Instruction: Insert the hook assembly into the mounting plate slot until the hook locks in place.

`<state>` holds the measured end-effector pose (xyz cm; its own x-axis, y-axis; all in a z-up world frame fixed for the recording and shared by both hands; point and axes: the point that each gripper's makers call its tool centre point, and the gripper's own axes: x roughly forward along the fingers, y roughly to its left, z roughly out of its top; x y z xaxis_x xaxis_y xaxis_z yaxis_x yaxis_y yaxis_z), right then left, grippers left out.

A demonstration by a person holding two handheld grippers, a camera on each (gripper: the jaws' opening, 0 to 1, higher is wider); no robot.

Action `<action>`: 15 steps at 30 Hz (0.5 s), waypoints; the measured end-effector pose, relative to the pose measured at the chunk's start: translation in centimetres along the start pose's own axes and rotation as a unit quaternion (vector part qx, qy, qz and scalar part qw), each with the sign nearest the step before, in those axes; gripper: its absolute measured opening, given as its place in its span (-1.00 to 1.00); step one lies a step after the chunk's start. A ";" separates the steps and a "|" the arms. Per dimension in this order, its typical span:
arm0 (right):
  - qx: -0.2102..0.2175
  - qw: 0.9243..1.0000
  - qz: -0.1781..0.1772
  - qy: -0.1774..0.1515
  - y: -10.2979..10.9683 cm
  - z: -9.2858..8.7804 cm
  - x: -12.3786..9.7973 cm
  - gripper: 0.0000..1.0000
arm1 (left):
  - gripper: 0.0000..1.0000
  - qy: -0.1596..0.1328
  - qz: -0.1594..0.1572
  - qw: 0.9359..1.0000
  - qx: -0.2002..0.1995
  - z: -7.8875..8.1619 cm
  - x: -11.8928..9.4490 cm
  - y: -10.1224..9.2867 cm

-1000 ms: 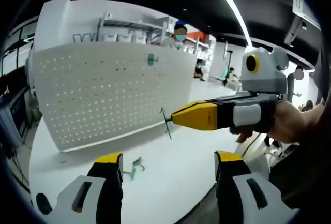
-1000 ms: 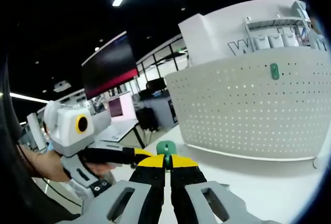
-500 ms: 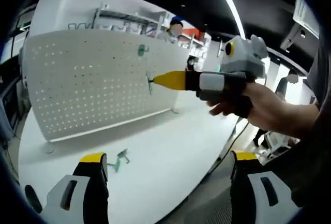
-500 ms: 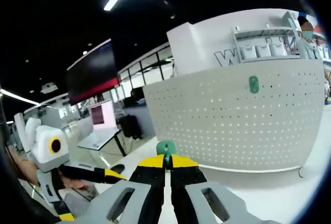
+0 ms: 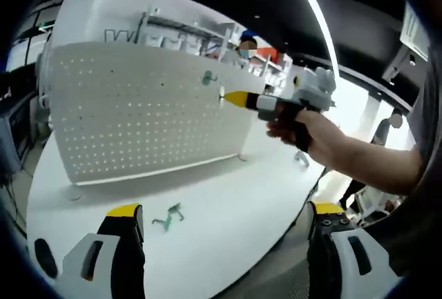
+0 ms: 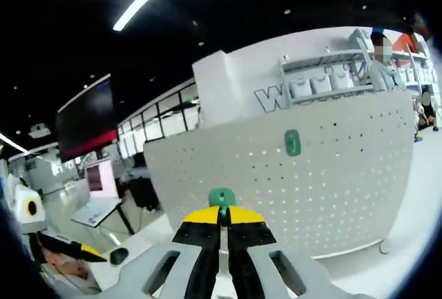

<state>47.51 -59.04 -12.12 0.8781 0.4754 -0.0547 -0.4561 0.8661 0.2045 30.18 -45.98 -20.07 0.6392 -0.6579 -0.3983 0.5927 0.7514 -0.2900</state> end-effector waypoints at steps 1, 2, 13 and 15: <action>0.001 1.000 -0.010 -0.008 -0.8 0.5 0.5 -1.00 | 1.00 0.001 0.003 1.000 -0.005 -0.2 -0.2 0.3; 0.003 1.000 -0.018 -0.015 -1.4 0.8 0.8 -1.00 | 1.00 0.001 0.005 1.000 -0.007 -0.3 -0.3 0.5; -0.003 0.997 -0.066 -0.031 -5.9 2.1 2.9 -1.00 | 1.00 0.012 0.011 0.999 -0.032 -1.1 0.3 2.2; -0.009 0.997 -0.073 -0.030 -6.6 2.1 3.2 -1.00 | 1.00 0.013 0.012 0.999 -0.032 -1.1 0.4 2.3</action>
<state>53.61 -63.60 -11.58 0.9419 0.3350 -0.0238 -0.3254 0.9279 0.1818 31.27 -44.44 -21.84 0.6390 -0.6393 -0.4276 0.5449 0.7687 -0.3349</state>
